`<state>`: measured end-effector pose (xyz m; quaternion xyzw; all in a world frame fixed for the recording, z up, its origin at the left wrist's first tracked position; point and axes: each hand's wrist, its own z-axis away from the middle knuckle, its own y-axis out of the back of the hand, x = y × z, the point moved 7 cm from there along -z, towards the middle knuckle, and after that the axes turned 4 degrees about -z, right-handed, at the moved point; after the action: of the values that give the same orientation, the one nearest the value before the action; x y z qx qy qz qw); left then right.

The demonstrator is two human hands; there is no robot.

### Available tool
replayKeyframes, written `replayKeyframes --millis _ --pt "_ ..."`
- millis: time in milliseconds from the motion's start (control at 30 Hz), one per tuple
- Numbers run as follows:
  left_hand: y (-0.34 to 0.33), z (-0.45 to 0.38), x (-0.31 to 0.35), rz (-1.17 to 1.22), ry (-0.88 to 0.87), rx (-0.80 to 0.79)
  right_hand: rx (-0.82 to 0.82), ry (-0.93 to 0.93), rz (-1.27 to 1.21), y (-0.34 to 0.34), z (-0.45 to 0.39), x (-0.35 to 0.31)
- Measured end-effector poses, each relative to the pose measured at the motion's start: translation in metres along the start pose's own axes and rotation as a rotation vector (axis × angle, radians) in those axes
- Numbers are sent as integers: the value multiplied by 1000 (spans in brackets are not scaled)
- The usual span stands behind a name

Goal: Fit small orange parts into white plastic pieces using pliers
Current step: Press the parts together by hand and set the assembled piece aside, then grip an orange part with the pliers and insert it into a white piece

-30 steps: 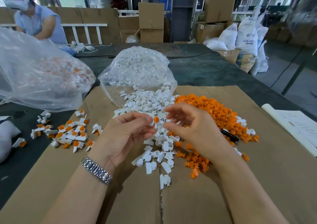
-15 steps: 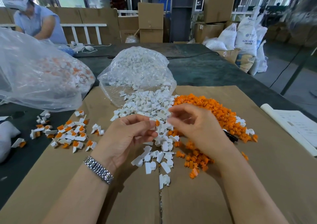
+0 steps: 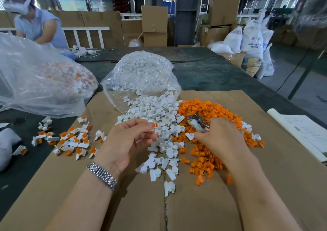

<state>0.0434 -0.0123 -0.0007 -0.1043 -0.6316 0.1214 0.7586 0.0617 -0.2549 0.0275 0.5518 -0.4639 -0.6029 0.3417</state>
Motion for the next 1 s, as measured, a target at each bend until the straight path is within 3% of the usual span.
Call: replayKeyframes --millis 167,267,333,400,500,1000 --pt "3 -1 1 59 -11 20 -33 20 -398 10 0 -3" --pt "3 -1 4 75 -54 33 -277 -16 -904 7 8 -16" --pt "4 0 8 84 -83 45 -509 10 -1065 3 21 -32" --pt "5 2 12 92 -111 57 -655 61 -1009 0 34 -47" --pt "6 5 16 118 -137 62 -720 95 -936 -4 49 -64" --pt "10 6 16 -61 -143 112 -648 242 -599 -20 67 -86"
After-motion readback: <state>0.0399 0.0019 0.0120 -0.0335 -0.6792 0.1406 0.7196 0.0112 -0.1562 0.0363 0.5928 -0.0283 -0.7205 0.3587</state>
